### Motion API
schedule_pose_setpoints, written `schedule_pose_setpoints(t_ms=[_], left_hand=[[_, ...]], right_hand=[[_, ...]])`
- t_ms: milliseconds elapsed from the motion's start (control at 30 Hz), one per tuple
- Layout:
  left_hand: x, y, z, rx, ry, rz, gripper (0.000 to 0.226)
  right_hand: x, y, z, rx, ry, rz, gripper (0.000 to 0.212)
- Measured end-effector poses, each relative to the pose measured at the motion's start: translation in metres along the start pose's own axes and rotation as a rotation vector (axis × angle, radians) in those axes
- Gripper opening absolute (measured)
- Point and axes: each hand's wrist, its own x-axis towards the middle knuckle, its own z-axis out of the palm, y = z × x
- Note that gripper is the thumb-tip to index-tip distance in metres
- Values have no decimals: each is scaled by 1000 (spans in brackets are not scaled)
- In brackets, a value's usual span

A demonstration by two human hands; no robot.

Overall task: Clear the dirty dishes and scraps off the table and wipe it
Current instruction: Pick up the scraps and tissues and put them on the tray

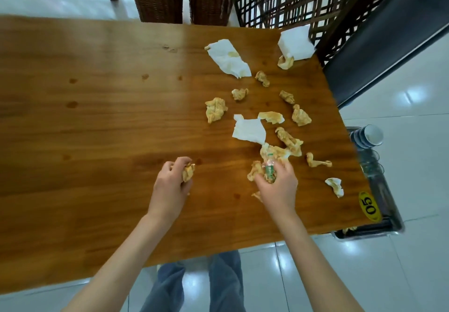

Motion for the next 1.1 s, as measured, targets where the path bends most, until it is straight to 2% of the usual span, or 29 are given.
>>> schedule_pose_setpoints(t_ms=[200,467,600,733,967,1100], left_hand=[[76,58,42,-28,70,35,47],[175,81,67,125,192,49,38],[190,77,77,293,121,-35,42],[193,71,87,343,96,-82,47],[198,69,92,283,164,-143,37],[200,82,79,147,233,-157,30]], right_hand=[[83,18,-12,-8,42,-40,39],[196,27,2,-108,-7,-260,46],[213,33,15,-203,-135,-328,38],[218,32,21,-268,-198,-315,49],[221,29,22,-218,-237,-331,55],[223,27,-1,-106,-134,-339,53]])
